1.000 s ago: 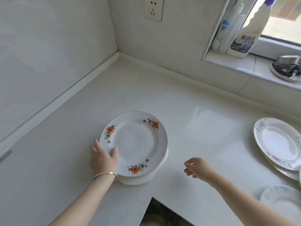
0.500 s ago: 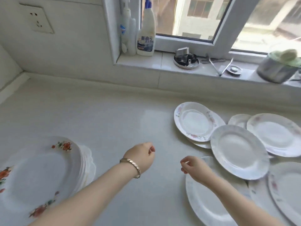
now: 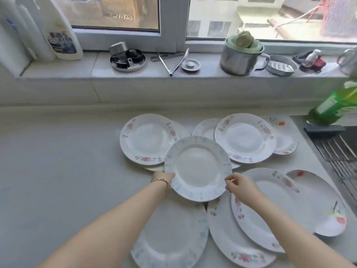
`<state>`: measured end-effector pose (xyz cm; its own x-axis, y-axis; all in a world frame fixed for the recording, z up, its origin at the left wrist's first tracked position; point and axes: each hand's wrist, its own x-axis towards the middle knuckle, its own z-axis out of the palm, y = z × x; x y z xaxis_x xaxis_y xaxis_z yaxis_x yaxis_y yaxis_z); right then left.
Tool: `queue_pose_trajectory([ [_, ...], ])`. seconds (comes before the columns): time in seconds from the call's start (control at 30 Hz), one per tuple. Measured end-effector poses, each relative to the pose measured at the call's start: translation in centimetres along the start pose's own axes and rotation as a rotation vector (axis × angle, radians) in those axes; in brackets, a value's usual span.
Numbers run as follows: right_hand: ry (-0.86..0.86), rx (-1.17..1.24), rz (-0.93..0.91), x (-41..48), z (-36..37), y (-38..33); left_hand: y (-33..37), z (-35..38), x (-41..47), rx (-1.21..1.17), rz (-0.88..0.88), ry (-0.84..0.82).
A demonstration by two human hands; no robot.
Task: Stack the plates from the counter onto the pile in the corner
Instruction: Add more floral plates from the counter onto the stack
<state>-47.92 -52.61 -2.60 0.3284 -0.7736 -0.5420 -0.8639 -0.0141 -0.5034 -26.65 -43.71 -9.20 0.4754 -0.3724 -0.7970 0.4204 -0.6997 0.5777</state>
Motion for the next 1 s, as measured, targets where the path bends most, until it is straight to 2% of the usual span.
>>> queue_pose_trajectory([
  [0.13, -0.007, 0.032, 0.016, 1.0, -1.5, 1.8, -0.2, 1.0, 0.2, -0.066, -0.029, 0.063],
  [0.3, 0.005, 0.057, 0.033, 1.3, -1.9, 2.2, 0.6, 0.9, -1.9, -0.137, -0.002, 0.025],
  [0.47, 0.031, -0.016, 0.041, 0.7, -1.6, 0.8, 0.7, -1.8, -4.6, -0.371, 0.041, 0.089],
  [0.73, -0.09, -0.178, -0.134, -0.5, 4.3, -8.2, 0.4, -15.5, -9.4, -0.624, 0.191, 0.194],
  [1.0, -0.177, -0.299, -0.381, -4.3, 17.0, -22.2, -4.4, -34.4, -12.9, -0.85, 0.277, 0.39],
])
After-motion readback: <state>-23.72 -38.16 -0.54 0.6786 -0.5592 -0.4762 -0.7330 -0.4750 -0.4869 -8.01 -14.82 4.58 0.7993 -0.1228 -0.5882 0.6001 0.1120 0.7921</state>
